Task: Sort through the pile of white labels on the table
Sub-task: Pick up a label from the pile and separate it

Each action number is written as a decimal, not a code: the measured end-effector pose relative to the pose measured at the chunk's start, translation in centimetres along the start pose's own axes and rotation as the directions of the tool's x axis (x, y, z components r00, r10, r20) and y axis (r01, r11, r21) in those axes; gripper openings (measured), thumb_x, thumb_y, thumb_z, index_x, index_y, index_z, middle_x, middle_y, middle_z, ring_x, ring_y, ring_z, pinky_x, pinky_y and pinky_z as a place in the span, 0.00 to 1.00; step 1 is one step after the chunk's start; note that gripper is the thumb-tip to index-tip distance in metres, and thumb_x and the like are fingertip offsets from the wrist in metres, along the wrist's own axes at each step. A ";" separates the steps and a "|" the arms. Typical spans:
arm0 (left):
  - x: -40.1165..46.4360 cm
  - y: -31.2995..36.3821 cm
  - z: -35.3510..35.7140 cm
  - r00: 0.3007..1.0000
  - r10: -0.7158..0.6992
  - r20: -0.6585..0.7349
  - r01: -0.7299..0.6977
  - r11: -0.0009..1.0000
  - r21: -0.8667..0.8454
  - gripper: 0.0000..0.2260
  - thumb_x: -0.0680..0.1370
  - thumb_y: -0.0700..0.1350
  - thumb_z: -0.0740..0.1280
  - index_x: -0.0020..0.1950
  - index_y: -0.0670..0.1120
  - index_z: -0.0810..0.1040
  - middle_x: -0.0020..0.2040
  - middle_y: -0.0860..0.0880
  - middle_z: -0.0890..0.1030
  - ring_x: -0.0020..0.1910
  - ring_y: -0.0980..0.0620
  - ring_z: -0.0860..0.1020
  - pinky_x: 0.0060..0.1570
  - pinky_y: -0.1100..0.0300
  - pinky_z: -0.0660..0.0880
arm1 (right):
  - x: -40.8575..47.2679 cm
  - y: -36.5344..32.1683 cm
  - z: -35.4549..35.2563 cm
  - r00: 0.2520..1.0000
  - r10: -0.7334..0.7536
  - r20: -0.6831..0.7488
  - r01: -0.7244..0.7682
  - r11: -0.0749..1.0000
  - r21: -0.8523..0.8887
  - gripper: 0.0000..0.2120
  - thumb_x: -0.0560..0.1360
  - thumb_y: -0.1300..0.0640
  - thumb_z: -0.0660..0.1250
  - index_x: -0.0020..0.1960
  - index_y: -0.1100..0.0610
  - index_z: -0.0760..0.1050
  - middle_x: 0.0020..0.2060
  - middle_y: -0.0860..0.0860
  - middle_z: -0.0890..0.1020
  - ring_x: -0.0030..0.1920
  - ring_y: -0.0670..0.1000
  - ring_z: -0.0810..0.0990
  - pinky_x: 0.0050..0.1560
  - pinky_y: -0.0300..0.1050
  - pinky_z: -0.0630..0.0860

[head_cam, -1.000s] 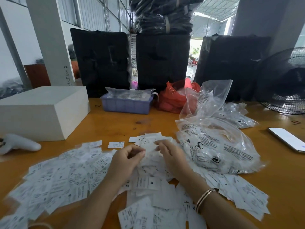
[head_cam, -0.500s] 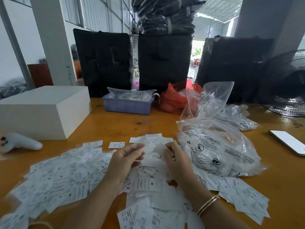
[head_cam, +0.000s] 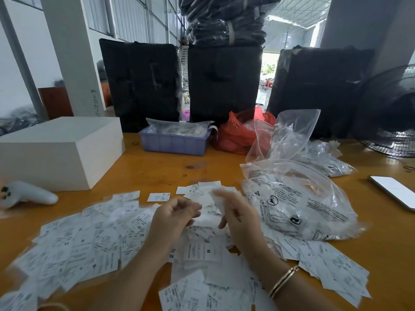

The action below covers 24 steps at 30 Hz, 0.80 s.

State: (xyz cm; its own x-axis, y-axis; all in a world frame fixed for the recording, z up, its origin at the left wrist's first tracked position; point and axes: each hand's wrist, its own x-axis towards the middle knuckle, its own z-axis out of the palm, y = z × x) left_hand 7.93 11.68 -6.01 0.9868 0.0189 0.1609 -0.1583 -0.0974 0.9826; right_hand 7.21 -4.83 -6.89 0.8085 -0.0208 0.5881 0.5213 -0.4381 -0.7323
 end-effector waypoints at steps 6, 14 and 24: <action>-0.6 -0.2 0.1 0.975 0.203 0.086 -0.219 0.930 0.295 0.04 0.74 0.46 0.72 0.42 0.55 0.79 0.39 0.62 0.82 0.38 0.63 0.81 0.35 0.75 0.73 | -0.2 -0.6 0.4 0.980 -0.143 0.138 0.157 0.983 -0.092 0.17 0.74 0.61 0.62 0.62 0.56 0.77 0.43 0.42 0.73 0.43 0.41 0.73 0.43 0.33 0.72; -0.3 0.2 0.1 0.994 0.102 0.032 -0.104 0.991 0.080 0.06 0.73 0.46 0.72 0.48 0.51 0.79 0.42 0.55 0.85 0.41 0.57 0.83 0.36 0.71 0.75 | 0.5 0.1 0.1 1.000 0.019 0.006 -0.019 0.999 0.029 0.09 0.74 0.64 0.69 0.46 0.50 0.81 0.34 0.38 0.77 0.35 0.40 0.77 0.37 0.31 0.72; 0.0 0.3 -0.2 0.999 -0.004 -0.042 -0.004 0.983 -0.182 0.04 0.76 0.41 0.68 0.48 0.42 0.77 0.44 0.51 0.86 0.46 0.55 0.83 0.46 0.61 0.75 | 0.3 0.0 0.1 0.970 0.241 0.028 -0.241 0.941 0.237 0.27 0.77 0.66 0.64 0.65 0.38 0.63 0.42 0.53 0.80 0.38 0.48 0.82 0.44 0.42 0.80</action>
State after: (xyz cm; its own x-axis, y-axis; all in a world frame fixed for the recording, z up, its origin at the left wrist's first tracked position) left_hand 7.88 11.84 -5.71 0.9851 0.0608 0.1609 -0.1657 0.0857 0.9824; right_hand 7.49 -4.77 -6.73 0.9177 -0.1010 0.3842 0.3605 -0.1946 -0.9122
